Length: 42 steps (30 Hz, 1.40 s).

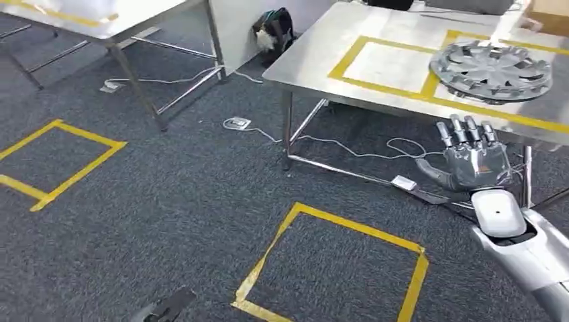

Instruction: Take the parts from the cabinet and place them on the table.

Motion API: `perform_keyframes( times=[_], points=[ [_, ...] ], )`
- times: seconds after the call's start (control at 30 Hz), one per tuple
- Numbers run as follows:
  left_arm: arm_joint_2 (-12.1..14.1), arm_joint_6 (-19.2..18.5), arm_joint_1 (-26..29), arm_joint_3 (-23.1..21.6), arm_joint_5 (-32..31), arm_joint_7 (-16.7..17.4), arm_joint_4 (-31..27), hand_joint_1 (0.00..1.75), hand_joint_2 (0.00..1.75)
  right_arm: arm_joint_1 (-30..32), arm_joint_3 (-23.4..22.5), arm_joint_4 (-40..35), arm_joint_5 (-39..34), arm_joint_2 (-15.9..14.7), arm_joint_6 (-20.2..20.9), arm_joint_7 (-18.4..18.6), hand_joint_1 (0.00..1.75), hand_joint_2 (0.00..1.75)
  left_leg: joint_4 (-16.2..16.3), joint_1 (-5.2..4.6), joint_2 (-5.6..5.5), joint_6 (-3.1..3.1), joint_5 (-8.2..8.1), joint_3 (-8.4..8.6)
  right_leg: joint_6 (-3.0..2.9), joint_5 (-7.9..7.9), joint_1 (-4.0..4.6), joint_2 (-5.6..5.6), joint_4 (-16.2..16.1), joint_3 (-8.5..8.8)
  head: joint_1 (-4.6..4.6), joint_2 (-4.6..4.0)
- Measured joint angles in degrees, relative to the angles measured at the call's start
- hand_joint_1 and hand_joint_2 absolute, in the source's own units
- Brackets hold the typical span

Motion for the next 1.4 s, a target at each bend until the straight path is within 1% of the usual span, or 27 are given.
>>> perform_keyframes(
  times=[0.07,0.13,0.17,0.2,0.23,0.33,0.37,0.43,0.47,0.53,0.57,0.6,0.67,0.7,0.73,0.77,0.87,0.9,0.93,0.97,1.07,1.1,1.17,1.2,1.23,1.27,1.4],
  points=[
    [-0.07,0.0,0.1,0.0,-0.07,0.02,0.0,0.0,0.0,0.34,0.02,0.13,0.02,0.0,0.0,-0.07,0.0,0.0,0.01,-0.16,-1.61,0.16,0.12,-0.05,-0.25,-0.28,0.27,0.05,3.78,-2.28,-0.02,0.0],
    [-0.04,0.0,0.16,0.0,-0.09,0.02,0.0,0.0,0.0,0.43,0.02,0.15,0.07,0.0,-0.02,-0.07,0.0,0.0,0.02,-0.23,-3.34,0.15,0.25,-0.03,-0.7,4.27,0.32,0.44,-3.1,0.68,-0.02,0.0],
    [-0.04,0.0,0.11,0.0,-0.09,0.02,0.0,0.0,0.0,0.4,-0.02,0.15,0.07,0.0,-0.04,-0.07,0.0,0.0,0.04,-0.23,-4.13,0.03,0.33,0.0,-0.96,6.92,0.3,1.46,-8.63,3.32,-0.04,0.0],
    [-0.09,0.0,0.09,0.0,-0.09,0.02,0.0,0.0,0.0,0.35,-0.07,0.15,0.07,0.0,-0.04,-0.07,0.0,0.0,0.05,-0.11,-4.82,-0.11,0.42,-0.06,-1.24,8.18,0.13,4.6,-13.38,5.48,0.0,0.0],
    [-0.15,0.02,-0.01,0.0,-0.09,0.09,0.0,0.0,0.0,0.36,-0.09,0.18,0.07,0.0,-0.06,-0.07,0.0,0.0,0.19,-0.38,-5.6,-0.47,0.61,-0.59,-1.48,7.4,-0.37,6.76,-14.89,6.4,-0.2,0.0],
    [-0.22,0.0,0.31,0.0,-0.17,0.24,0.0,0.0,0.0,0.33,-0.22,0.26,0.13,-0.11,-0.09,-0.07,0.0,0.0,-0.27,0.55,-7.76,-1.82,1.56,-1.4,-1.79,7.76,0.32,4.75,-14.81,6.38,-0.13,0.0],
    [-0.15,0.02,0.38,0.0,-0.18,0.37,0.0,0.0,0.0,0.3,-0.22,0.26,0.17,-0.11,-0.09,-0.07,0.0,0.0,-0.28,0.3,-8.32,-2.08,1.65,-1.5,-2.26,8.11,-0.16,3.86,-15.5,6.72,-0.18,0.0],
    [-0.22,0.11,0.29,0.0,-0.2,0.39,0.0,0.0,0.0,0.19,-0.37,0.24,0.17,-0.11,-0.15,-0.09,0.0,0.0,2.56,-0.14,-1.28,-2.84,-0.76,-2.9,-2.76,8.35,-0.18,2.03,-15.98,7.19,-0.98,0.0],
    [-0.2,0.11,0.06,0.0,-0.26,0.39,0.0,0.0,0.0,0.16,-0.39,0.26,0.18,-0.13,-0.15,-0.07,0.0,0.0,6.47,0.09,0.23,-3.22,-2.94,-4.83,-2.85,8.28,-0.14,1.14,-15.97,7.2,-0.83,0.0],
    [-0.31,0.09,-0.07,-0.02,-0.28,0.39,0.0,0.0,0.0,0.26,-0.42,0.28,0.17,-0.13,-0.15,-0.09,0.0,0.0,16.0,0.65,0.93,-3.79,-6.72,-9.53,-2.98,8.18,-0.15,-0.8,-15.96,7.18,-0.91,0.0],
    [-0.37,0.09,-0.01,-0.02,-0.37,0.39,0.0,0.0,0.0,0.37,-0.39,0.28,0.17,-0.13,-0.15,-0.09,0.0,0.0,17.81,0.92,0.94,-4.06,-6.79,-10.47,-2.93,8.14,-0.21,-1.71,-15.95,7.2,-0.94,0.0],
    [-0.37,0.09,0.04,-0.02,-0.42,0.39,0.0,0.0,0.0,0.45,-0.37,0.28,0.2,-0.13,-0.13,-0.09,0.0,0.0,16.84,1.1,0.99,-4.28,-5.65,-9.86,-2.79,8.05,-0.26,-2.54,-15.95,7.29,-0.9,0.0],
    [-0.35,0.11,0.06,0.0,-0.4,0.46,0.0,0.0,0.0,0.42,-0.39,0.28,0.2,-0.13,-0.15,-0.09,0.0,0.0,8.3,1.32,1.84,-4.48,-1.25,-5.11,-2.38,7.8,-0.44,-4.09,-15.91,7.57,-0.92,0.0],
    [-0.31,0.13,0.03,0.0,-0.42,0.46,0.0,0.0,0.0,0.39,-0.39,0.28,0.2,-0.13,-0.15,-0.09,0.0,0.0,2.85,1.26,3.87,-4.49,0.67,-1.79,-1.99,7.55,-0.44,-4.78,-15.87,7.9,-0.94,0.0],
    [-0.53,0.13,-0.2,0.0,-0.42,0.46,0.0,0.0,0.0,0.41,-0.53,0.26,0.2,-0.18,-0.15,-0.07,0.0,0.0,0.02,0.66,6.69,-4.49,0.11,-0.27,-1.46,7.2,0.07,-5.31,-15.77,7.95,-1.18,0.0],
    [-0.5,0.15,-0.22,-0.02,-0.42,0.46,0.0,0.0,0.0,0.21,-0.59,0.28,0.2,-0.35,-0.15,-0.11,0.0,0.0,0.01,0.91,5.2,-3.22,0.45,-0.52,-1.11,7.02,0.23,-5.74,-15.73,8.1,-0.9,0.0],
    [-0.39,0.15,0.08,0.0,-0.39,0.55,0.0,0.0,0.0,0.03,-0.55,0.26,0.22,-0.33,-0.17,-0.09,0.0,0.0,-0.03,0.54,3.44,-1.82,0.14,-0.68,-0.17,6.97,0.1,-7.61,-16.75,9.15,-0.77,0.0],
    [-0.35,0.15,0.16,0.0,-0.39,0.55,0.0,0.0,0.0,0.0,-0.52,0.26,0.24,-0.33,-0.17,-0.09,0.0,0.0,-0.37,0.94,2.68,-1.2,0.42,-0.37,0.36,6.46,-0.3,-6.71,-16.55,8.67,-0.68,0.0],
    [-0.37,0.15,0.13,0.0,-0.39,0.52,0.0,0.0,0.0,-0.01,-0.52,0.24,0.24,-0.33,-0.2,-0.09,0.0,0.0,-0.35,0.91,2.1,-0.9,0.4,-0.31,0.3,5.11,-0.46,-3.25,-14.72,8.21,-0.52,0.0],
    [-0.39,0.15,-0.06,0.0,-0.42,0.52,0.0,0.0,0.0,-0.03,-0.55,0.26,0.24,-0.39,-0.26,-0.07,0.0,0.0,-0.34,0.87,1.55,-0.59,0.39,-0.32,0.13,3.02,-0.41,-1.2,-10.81,6.38,-0.37,0.0],
    [-0.46,0.15,-0.14,0.0,-0.42,0.52,0.0,0.0,0.0,0.39,-0.48,0.35,0.24,-0.46,-0.22,-0.09,0.0,0.0,-0.3,0.54,-0.74,-0.29,0.28,-0.29,-0.08,-1.8,-0.01,0.14,3.04,-1.22,-0.22,0.0],
    [-0.44,0.15,-0.1,0.02,-0.42,0.52,0.0,0.0,0.0,0.58,-0.46,0.35,0.24,-0.46,-0.22,-0.09,0.0,0.0,-0.29,0.49,-1.65,-0.29,0.28,-0.24,-0.26,-0.75,0.03,0.15,3.14,-1.89,-0.17,0.0],
    [-0.44,0.15,-0.1,0.02,-0.42,0.52,0.0,0.0,0.0,0.57,-0.46,0.35,0.24,-0.46,-0.2,-0.09,0.0,0.0,-0.23,0.49,-3.37,-0.3,0.27,0.01,-0.6,4.65,-0.01,0.56,-4.41,0.88,-0.2,0.0],
    [-0.46,0.15,-0.13,0.0,-0.42,0.52,0.0,0.0,0.0,0.52,-0.5,0.35,0.24,-0.48,-0.22,-0.09,0.0,0.0,-0.16,0.52,-4.08,-0.4,0.2,0.18,-0.67,7.57,-0.14,1.62,-9.99,3.32,-0.15,0.0],
    [-0.46,0.15,-0.13,0.0,-0.42,0.55,0.0,0.0,0.0,0.47,-0.5,0.35,0.24,-0.48,-0.22,-0.07,0.0,0.0,-0.14,0.6,-4.83,-0.62,0.1,0.17,-0.64,8.63,-0.59,4.65,-14.15,5.04,-0.18,0.0],
    [-0.44,0.15,-0.26,0.0,-0.42,0.52,0.0,0.0,0.0,0.5,-0.46,0.37,0.24,-0.5,-0.2,-0.07,0.0,0.0,0.27,0.35,-5.6,-0.95,0.21,-0.32,-0.6,8.0,-0.94,5.95,-15.48,6.19,-0.28,0.0],
    [-0.28,0.15,0.26,0.0,-0.42,0.55,0.0,0.0,0.0,0.47,-0.42,0.28,0.26,-0.57,-0.15,-0.09,0.0,0.0,-0.28,0.91,-8.22,-2.44,0.78,-0.95,-1.61,8.19,-0.74,3.34,-15.38,6.34,-0.26,0.0]
  ],
)
